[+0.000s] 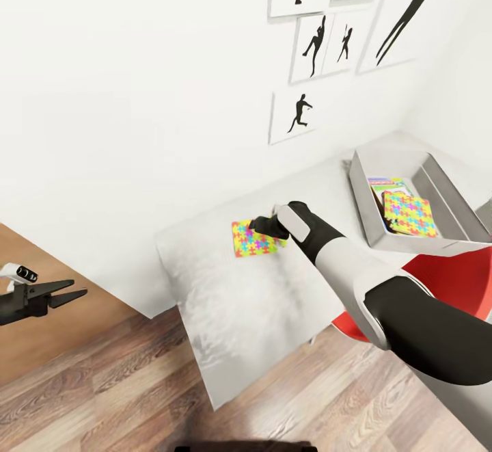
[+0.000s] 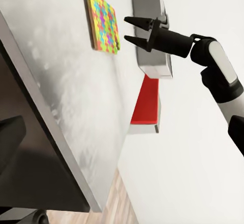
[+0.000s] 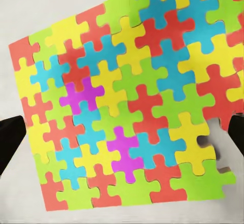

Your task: Put all the toys in the child's room - the three board games (two on the bed and one on the table), the two jigsaw puzzles on the table, and the tennis ball on the table - inside the toy box on the table in the child's room.

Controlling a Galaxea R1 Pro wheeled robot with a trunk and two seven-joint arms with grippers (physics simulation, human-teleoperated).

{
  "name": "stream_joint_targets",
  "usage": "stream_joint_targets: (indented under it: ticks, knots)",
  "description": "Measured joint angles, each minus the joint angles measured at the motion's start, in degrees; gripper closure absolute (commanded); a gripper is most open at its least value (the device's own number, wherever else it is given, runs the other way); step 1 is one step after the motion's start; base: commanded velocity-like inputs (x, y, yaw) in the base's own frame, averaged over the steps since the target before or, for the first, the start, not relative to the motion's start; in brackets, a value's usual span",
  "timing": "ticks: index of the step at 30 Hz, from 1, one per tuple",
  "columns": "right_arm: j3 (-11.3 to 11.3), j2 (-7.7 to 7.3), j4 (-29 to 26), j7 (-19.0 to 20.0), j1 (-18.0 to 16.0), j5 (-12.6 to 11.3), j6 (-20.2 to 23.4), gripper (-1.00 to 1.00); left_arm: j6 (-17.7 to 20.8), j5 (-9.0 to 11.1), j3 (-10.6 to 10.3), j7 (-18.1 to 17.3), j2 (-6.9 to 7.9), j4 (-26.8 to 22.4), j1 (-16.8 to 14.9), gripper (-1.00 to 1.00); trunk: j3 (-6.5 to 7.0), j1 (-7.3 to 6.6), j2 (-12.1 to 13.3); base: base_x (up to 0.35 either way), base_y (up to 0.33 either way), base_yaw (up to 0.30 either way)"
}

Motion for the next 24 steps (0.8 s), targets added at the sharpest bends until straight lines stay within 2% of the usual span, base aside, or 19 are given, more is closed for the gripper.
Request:
stream_joint_targets:
  ticks: [14,24]
  knots:
    - [-0.1,0.00,0.0,0.0,-0.7,0.4,0.2,-1.00,0.0,0.0,0.1,0.0,-0.01,0.0,0.0,-1.00,0.00,-0.02,0.0,-0.034,0.003,0.000]
    - [0.0,0.00,-0.2,-1.5,-0.9,0.3,0.1,-1.00,-0.1,0.0,0.1,0.0,-0.01,0.0,0.0,-1.00,0.00,-0.02,0.0,0.000,0.000,0.000]
